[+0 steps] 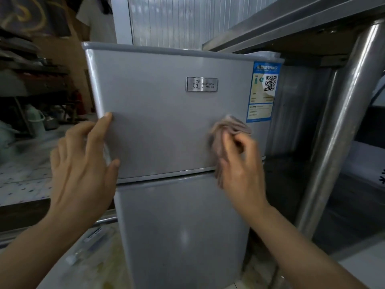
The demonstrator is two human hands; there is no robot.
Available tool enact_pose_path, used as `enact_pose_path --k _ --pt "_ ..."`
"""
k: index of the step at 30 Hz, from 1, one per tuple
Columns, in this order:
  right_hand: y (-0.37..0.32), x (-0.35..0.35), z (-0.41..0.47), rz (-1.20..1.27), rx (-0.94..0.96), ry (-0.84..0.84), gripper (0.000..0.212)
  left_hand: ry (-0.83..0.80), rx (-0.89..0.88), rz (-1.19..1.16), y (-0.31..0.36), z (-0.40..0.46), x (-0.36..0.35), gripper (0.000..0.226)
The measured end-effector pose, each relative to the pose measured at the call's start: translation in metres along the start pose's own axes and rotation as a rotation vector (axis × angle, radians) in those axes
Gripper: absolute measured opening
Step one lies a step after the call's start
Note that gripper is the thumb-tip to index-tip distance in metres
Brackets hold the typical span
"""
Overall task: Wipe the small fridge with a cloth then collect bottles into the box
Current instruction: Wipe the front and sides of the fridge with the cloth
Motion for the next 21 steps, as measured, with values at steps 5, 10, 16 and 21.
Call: enact_pose_path --k 5,10,16,21 --pt "0.049 0.005 -0.014 0.065 -0.540 0.075 0.057 -0.162 0.068 -0.167 -0.004 -0.024 -0.017 0.093" --pt "-0.065 -0.018 -0.023 0.115 -0.267 0.086 0.053 -0.148 0.113 -0.223 -0.009 -0.025 -0.023 0.091" --pt "-0.095 -0.027 -0.029 0.267 0.035 -0.089 0.043 -0.169 0.074 -0.306 -0.017 -0.030 -0.019 0.090" --pt "0.004 -0.001 -0.031 0.148 -0.373 0.010 0.049 -0.217 0.129 -0.397 -0.029 -0.046 -0.021 0.087"
Point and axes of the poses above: each hand's wrist, its own z-axis towards the middle knuckle, its own x-axis out of the back of the hand, y = z × x, the point moved 8 cm from there along z, towards the middle knuckle, and after that the axes turned 3 degrees about -y, right-handed, at the moved point
